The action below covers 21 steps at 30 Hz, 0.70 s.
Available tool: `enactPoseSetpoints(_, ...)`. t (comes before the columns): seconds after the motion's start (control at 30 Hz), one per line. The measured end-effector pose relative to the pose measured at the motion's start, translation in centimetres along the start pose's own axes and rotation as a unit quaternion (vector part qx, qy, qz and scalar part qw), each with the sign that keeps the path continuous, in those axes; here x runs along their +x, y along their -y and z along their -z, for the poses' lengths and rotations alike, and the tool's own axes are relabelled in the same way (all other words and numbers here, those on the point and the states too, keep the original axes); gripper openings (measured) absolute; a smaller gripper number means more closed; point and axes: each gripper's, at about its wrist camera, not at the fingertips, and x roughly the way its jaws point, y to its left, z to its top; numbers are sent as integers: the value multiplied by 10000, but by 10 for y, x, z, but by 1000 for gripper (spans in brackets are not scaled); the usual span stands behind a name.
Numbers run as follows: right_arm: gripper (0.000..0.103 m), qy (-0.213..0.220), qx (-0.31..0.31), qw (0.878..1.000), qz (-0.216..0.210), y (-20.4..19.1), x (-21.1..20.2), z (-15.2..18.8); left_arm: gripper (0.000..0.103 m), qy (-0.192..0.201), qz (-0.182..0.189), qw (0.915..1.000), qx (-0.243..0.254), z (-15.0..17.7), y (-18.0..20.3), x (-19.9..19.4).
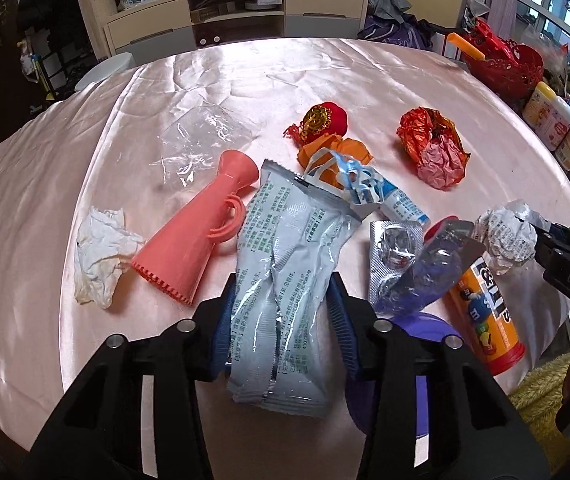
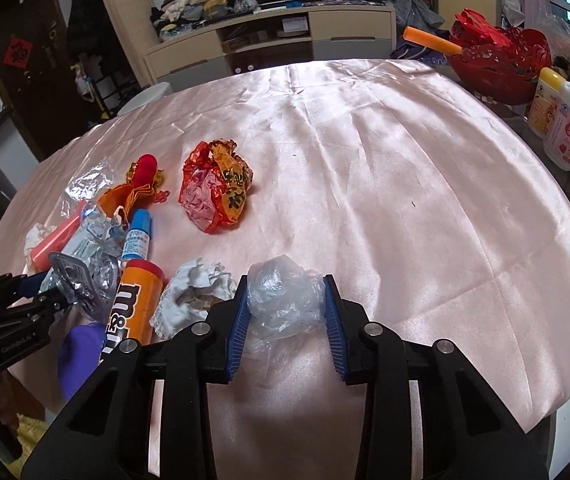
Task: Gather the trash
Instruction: 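Grasp the silver foil wrapper with left tool while right tool grasps clear plastic bag, then carry both held items over the black bin and open both tools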
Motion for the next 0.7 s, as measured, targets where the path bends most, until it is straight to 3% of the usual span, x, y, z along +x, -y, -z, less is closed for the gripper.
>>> enactPoseSetpoints(0.07, 33, 18, -92, 10000, 4, -2, 0, 1, 36, 40, 4, 10000, -5, -1, -2, 1)
enactPoseSetpoints(0.17, 29, -37, -10, 10000, -66, 1, -1, 0, 19, 76, 99, 9999, -111, -1, -8, -1)
enactPoseSetpoints(0.27, 26, 20, 69, 10000, -61, 4, -8, -1, 13, 144, 171, 9996, -178, 1, -11, -7)
enactPoseSetpoints(0.57, 26, 773, -42, 9962, -396, -15, -76, -14, 12, 919, 17, 9956, -160, 2, -14, -86)
enactPoseSetpoints(0.7, 26, 972, -163, 9933, -602, -31, -112, -7, 12, 1268, 111, 9917, -178, 13, -12, -129)
